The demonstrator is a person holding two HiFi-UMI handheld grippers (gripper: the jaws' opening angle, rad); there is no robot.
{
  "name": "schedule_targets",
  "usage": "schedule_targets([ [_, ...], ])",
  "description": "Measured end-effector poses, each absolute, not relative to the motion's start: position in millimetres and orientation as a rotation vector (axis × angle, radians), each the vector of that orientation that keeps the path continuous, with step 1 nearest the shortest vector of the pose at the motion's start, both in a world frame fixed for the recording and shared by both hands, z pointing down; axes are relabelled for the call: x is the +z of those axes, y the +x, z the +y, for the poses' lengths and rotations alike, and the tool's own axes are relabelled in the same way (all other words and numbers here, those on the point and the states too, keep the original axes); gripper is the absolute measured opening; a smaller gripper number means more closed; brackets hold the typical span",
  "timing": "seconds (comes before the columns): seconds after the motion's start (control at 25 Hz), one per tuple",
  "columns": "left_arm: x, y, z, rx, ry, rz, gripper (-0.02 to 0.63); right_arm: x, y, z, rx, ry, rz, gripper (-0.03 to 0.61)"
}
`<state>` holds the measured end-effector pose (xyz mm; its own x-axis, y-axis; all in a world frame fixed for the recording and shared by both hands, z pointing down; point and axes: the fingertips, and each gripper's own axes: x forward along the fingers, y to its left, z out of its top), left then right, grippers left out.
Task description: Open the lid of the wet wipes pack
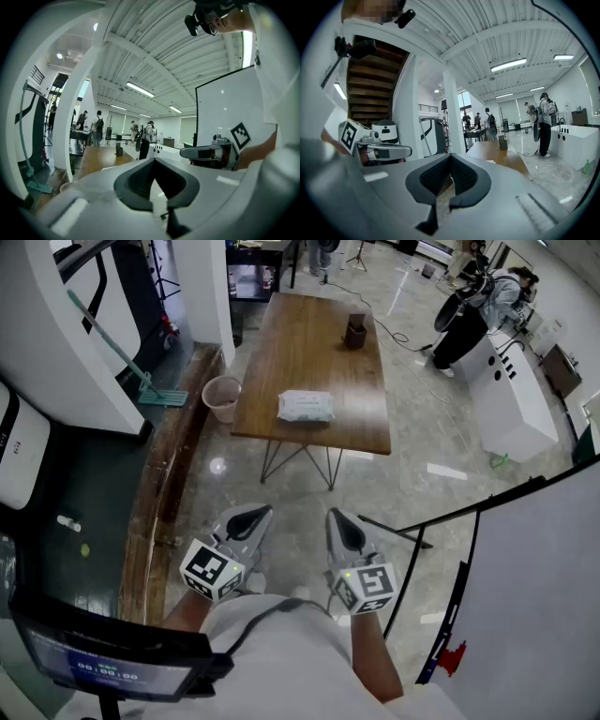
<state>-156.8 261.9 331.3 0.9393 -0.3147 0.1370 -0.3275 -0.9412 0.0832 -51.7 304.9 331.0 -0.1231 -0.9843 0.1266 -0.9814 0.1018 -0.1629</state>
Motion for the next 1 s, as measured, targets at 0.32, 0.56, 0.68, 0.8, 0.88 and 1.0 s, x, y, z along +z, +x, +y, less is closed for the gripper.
schedule_targets([
  [0.32,335.3,-168.5,239.1,0.191,2.999,-0.487,0.003,336.8,-59.6,294.3,-0.329,-2.115,2.296,0.008],
  [0.56,338.2,-178.4,229.7,0.177,3.004,-0.425,0.003,338.0,-62.3,291.4,-0.347,-2.146,2.197,0.008],
  [0.68,340.0,-188.3,228.3,0.181,3.006,-0.399,0.003,339.2,-68.1,290.8,-0.36,-2.162,2.176,0.008],
  [0.8,340.1,-201.2,224.1,0.17,2.998,-0.414,0.003,340.3,-74.7,290.3,-0.388,-2.162,2.166,0.008],
  [0.88,342.2,-209.7,220.2,0.16,2.987,-0.42,0.003,342.5,-79.9,288.8,-0.395,-2.161,2.172,0.009],
  [1.0,347.7,-221.9,214.2,0.161,2.971,-0.429,0.003,346.9,-84.9,285.0,-0.389,-2.168,2.174,0.008],
])
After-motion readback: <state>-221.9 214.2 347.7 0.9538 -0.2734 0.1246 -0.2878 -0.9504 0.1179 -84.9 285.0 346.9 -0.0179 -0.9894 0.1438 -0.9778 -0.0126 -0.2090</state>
